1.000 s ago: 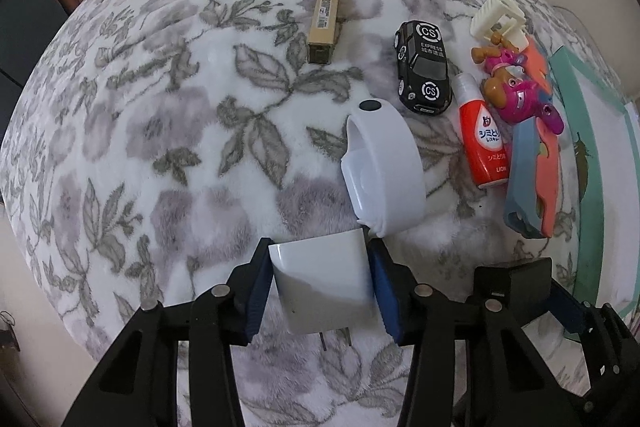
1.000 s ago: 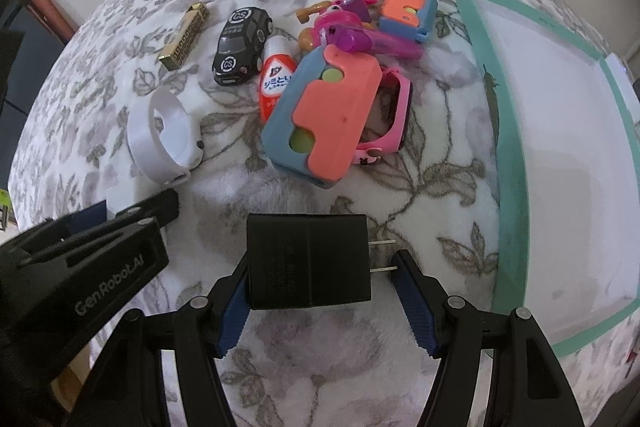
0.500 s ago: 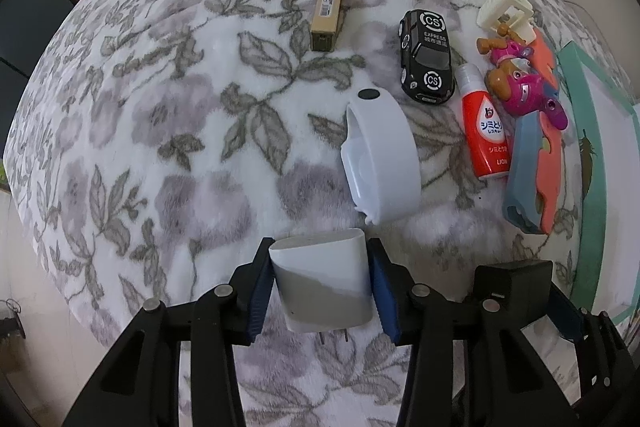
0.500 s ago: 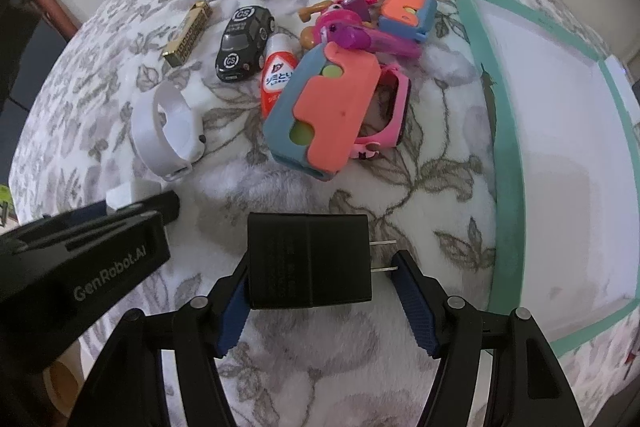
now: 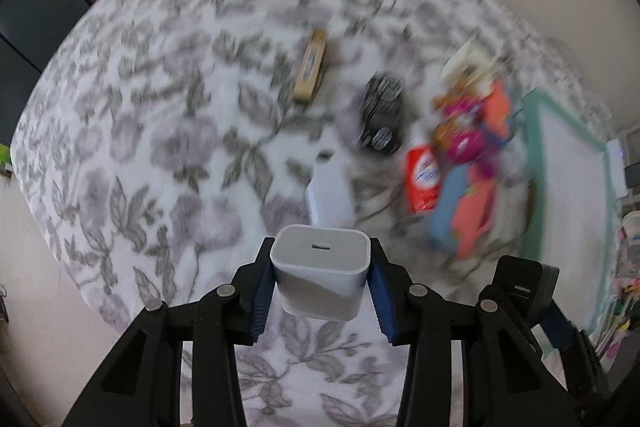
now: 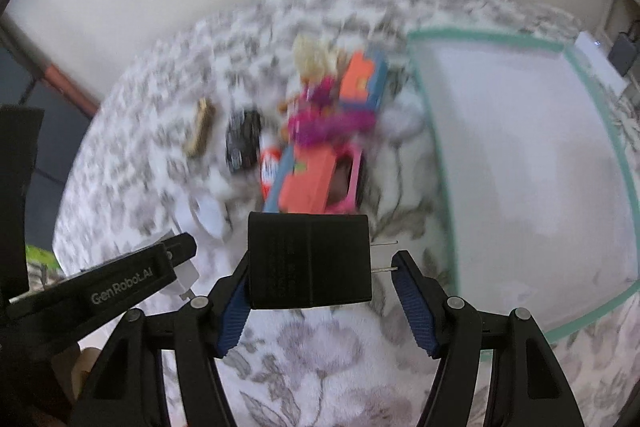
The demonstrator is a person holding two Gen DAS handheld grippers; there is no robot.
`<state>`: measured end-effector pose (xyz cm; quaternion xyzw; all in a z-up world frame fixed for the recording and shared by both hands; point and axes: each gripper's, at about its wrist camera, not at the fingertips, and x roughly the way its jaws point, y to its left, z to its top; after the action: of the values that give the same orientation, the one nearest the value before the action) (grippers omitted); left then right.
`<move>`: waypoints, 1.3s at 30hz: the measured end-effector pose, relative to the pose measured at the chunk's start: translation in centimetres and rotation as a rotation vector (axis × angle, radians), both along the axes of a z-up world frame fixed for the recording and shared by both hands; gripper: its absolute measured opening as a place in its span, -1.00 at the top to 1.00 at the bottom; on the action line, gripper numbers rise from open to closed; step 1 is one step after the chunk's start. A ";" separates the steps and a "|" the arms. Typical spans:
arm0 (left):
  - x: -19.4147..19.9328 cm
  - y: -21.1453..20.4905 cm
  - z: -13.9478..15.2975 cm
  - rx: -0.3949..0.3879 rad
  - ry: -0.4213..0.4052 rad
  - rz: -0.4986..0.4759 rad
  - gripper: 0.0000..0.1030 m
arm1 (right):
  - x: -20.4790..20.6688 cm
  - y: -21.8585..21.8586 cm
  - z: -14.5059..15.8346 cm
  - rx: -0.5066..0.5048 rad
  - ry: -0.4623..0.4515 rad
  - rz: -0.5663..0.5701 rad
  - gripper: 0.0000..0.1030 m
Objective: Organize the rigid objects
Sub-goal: 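Carry both chargers into the teal-rimmed tray and open both tools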
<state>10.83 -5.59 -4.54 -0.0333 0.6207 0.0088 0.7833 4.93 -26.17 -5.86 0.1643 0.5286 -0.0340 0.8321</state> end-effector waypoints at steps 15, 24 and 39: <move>2.2 -10.4 7.6 -0.081 -0.208 -0.091 0.12 | 0.5 -10.5 5.8 -0.219 -0.114 -0.319 -0.35; 2.8 -17.7 5.7 -0.141 -0.210 -0.199 0.12 | 0.7 -18.2 3.3 -0.236 -0.042 -0.479 -0.35; 3.4 -22.5 -1.1 -0.132 -0.120 -0.264 0.12 | 0.6 -22.6 -1.4 -0.224 0.082 -0.538 -0.35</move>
<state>14.23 -28.11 -5.60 -0.0035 0.5709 -0.1370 0.8095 5.53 -48.79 -7.24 0.2042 0.4923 -0.3180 0.7841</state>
